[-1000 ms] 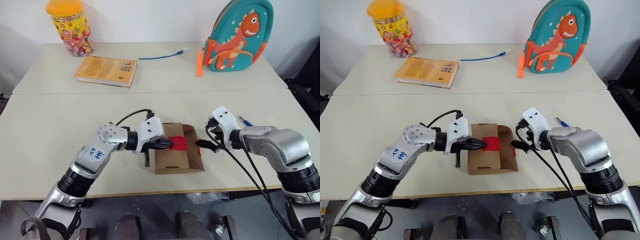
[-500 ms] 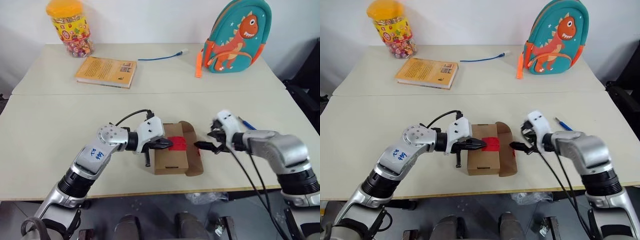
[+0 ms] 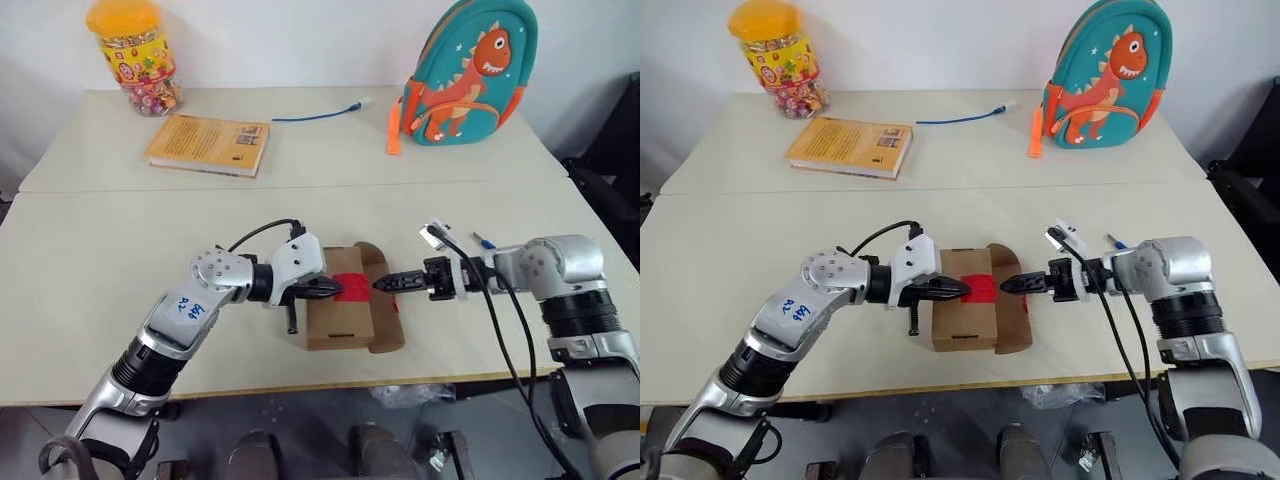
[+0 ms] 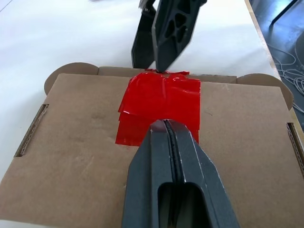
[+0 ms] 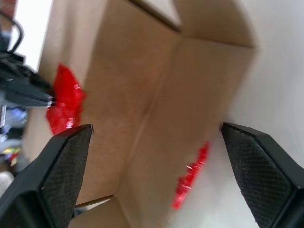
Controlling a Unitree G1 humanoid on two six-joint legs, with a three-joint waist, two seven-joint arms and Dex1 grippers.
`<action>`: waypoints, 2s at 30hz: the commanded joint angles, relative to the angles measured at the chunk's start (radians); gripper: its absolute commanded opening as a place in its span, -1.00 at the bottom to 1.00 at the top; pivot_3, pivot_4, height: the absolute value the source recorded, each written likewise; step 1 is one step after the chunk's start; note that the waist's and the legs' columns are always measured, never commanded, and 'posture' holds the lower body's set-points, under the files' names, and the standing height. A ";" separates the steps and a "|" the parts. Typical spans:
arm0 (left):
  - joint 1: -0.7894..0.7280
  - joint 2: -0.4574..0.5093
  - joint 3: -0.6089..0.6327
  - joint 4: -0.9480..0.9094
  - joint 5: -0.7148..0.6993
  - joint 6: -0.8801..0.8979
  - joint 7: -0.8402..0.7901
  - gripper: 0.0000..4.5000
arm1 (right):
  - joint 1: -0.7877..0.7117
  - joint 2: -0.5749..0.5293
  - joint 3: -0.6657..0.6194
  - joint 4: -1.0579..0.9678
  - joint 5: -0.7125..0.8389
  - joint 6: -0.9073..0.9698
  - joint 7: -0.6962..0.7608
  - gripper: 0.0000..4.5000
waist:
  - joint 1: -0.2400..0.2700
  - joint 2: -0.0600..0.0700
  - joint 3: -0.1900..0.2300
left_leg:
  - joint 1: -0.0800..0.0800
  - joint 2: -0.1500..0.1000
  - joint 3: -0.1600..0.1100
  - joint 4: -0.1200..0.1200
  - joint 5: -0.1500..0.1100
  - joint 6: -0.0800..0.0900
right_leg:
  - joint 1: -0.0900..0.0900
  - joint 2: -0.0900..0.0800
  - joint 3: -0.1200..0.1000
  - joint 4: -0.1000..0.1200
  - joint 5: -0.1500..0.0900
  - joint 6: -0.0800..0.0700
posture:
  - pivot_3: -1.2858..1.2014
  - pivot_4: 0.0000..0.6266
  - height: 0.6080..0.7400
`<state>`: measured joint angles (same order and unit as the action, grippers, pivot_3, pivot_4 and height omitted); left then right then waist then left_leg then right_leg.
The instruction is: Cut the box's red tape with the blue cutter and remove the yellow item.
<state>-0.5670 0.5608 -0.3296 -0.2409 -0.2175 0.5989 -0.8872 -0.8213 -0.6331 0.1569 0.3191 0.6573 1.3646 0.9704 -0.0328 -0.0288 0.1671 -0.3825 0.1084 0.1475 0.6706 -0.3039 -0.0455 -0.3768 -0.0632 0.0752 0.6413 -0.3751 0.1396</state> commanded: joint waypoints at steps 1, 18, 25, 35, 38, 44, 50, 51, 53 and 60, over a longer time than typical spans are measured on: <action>0.053 0.029 -0.044 0.030 0.037 0.056 -0.001 -1.00 | -0.020 0.032 0.103 0.068 -0.045 -0.051 0.078 0.57 | -0.001 0.000 0.000 | 0.001 0.000 0.000 -0.001 0.000 0.000 | 0.000 0.000 0.000 0.000 0.000 0.000 | 0.03 -0.52 1.00; 0.085 0.079 -0.006 -0.013 0.025 0.051 -0.013 -1.00 | -0.186 0.190 0.252 0.506 -0.319 -0.252 0.278 -0.71 | -0.043 -0.001 -0.003 | 0.011 0.003 0.005 -0.007 0.001 -0.004 | 0.005 0.003 0.002 0.001 -0.001 -0.001 | 0.03 -0.52 1.00; 0.104 0.073 0.013 0.024 0.030 -0.052 -0.028 -1.00 | -0.247 0.140 0.207 0.525 -0.344 -0.165 0.288 -0.98 | -0.038 -0.006 -0.008 | 0.013 0.003 0.002 -0.006 0.000 -0.004 | 0.012 0.002 0.000 -0.004 0.001 -0.004 | 0.03 -0.52 1.00; 0.114 -0.141 -0.011 0.170 0.066 -0.242 0.089 -1.00 | -0.351 -0.131 0.265 0.211 -0.227 0.182 0.336 -0.98 | 0.033 0.006 -0.002 | -0.008 0.001 0.004 -0.003 -0.002 -0.002 | -0.010 -0.001 0.001 -0.005 0.001 -0.003 | 0.03 -0.52 1.00; 0.108 -0.207 -0.022 0.210 0.082 -0.290 0.128 -1.00 | -0.406 -0.205 0.310 0.142 -0.181 0.241 0.348 -0.98 | 0.035 0.007 -0.001 | -0.015 0.000 0.006 0.000 -0.002 -0.001 | -0.018 -0.002 0.001 -0.003 0.002 -0.002 | 0.03 -0.52 1.00; 0.095 -0.303 -0.021 0.269 0.105 -0.350 0.188 -1.00 | -0.542 -0.305 0.480 0.083 -0.092 0.250 0.377 -0.98 | 0.029 0.009 0.000 | -0.018 0.001 0.006 0.003 -0.003 0.000 | -0.021 -0.002 0.001 -0.004 0.003 0.000 | 0.03 -0.52 1.00; 0.145 -0.301 -0.006 0.228 0.115 -0.334 0.195 -1.00 | -0.705 -0.290 0.662 0.064 0.015 0.250 0.353 -0.98 | 0.027 0.010 0.001 | -0.024 0.001 0.006 0.004 -0.005 0.001 | -0.026 -0.002 0.001 -0.003 0.003 0.000 | 0.03 -0.52 1.00; 0.152 -0.296 -0.003 0.220 0.117 -0.333 0.194 -1.00 | -0.721 -0.288 0.688 0.064 0.033 0.250 0.347 -0.98 | 0.030 0.009 0.002 | -0.026 0.001 0.007 0.004 -0.005 0.001 | -0.030 -0.002 0.000 -0.002 0.003 0.000 | 0.03 -0.52 1.00; 0.165 -0.277 0.008 0.199 0.118 -0.321 0.190 -1.00 | -0.738 -0.280 0.736 0.059 0.052 0.250 0.322 -0.98 | 0.032 0.009 0.002 | -0.029 0.001 0.007 0.008 -0.005 0.000 | -0.035 -0.003 -0.003 0.003 0.003 0.000 | 0.03 -0.52 1.00; 0.198 -0.167 0.045 0.067 0.080 -0.221 0.125 -1.00 | -0.745 -0.290 0.810 -0.003 0.053 0.250 0.224 -0.98 | 0.025 0.009 0.002 | -0.028 0.002 0.012 0.008 -0.006 0.001 | -0.037 -0.010 -0.021 0.004 0.002 -0.001 | 0.03 -0.52 1.00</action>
<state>-0.3794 0.3788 -0.3120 -0.1143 -0.1147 0.3592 -0.7377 -1.5690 -0.9134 0.9167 0.3536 0.7073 1.6094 1.2240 -0.0076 -0.0195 0.1692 -0.4105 0.1113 0.1598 0.6789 -0.3102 -0.0450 -0.4144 -0.0737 0.0537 0.6456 -0.3728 0.1383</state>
